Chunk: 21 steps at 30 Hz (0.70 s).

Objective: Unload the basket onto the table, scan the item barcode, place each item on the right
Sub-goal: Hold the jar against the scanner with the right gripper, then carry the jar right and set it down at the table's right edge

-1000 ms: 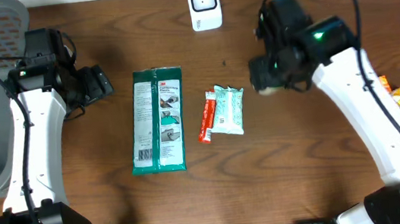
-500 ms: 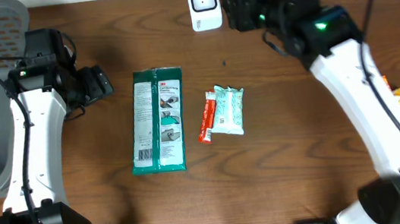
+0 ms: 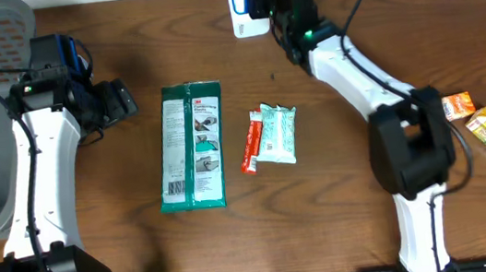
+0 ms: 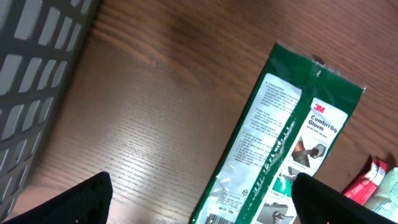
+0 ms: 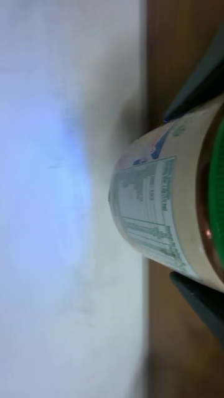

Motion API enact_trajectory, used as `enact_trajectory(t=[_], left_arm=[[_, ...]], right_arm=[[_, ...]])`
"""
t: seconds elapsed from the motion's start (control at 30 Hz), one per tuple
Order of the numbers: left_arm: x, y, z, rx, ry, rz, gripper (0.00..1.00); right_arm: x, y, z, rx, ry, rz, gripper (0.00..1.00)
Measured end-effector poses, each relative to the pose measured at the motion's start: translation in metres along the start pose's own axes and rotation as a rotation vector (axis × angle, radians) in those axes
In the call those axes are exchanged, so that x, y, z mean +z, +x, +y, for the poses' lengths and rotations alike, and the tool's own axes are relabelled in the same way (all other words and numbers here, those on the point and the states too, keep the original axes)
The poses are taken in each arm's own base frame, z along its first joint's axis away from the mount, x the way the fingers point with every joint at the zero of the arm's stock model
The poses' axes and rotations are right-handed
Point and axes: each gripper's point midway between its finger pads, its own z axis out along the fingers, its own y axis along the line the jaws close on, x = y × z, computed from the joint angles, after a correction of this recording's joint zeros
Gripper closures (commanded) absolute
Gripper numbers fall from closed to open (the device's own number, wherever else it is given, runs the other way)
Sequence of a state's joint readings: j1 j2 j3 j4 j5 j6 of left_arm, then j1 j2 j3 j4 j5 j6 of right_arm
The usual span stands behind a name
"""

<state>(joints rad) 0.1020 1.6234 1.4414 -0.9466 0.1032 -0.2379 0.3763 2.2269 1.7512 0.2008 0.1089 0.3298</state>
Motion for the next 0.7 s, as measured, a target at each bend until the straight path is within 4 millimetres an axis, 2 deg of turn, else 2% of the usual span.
enact_trajectory(t=[0.1,0.17,0.3,0.57,0.7], left_arm=[[0.000,0.000,0.000,0.000,0.000,0.000,0.07],[0.000,0.000,0.000,0.000,0.000,0.000,0.08],[0.000,0.000,0.000,0.000,0.000,0.000,0.07],[0.000,0.000,0.000,0.000,0.000,0.000,0.08],[0.000,0.000,0.000,0.000,0.000,-0.001,0.08]], right_arm=[[0.014,-0.003,0.000,0.013,-0.020,-0.107,0.92],[0.021,-0.007,0.001,0.023,-0.042,-0.186,0.99],[0.025,-0.012,0.002,0.038,-0.073,-0.300,0.99],[0.034,0.008,-0.005,0.028,-0.055,-0.277,0.99],[0.035,0.015,-0.008,-0.045,-0.027,-0.221,0.99]])
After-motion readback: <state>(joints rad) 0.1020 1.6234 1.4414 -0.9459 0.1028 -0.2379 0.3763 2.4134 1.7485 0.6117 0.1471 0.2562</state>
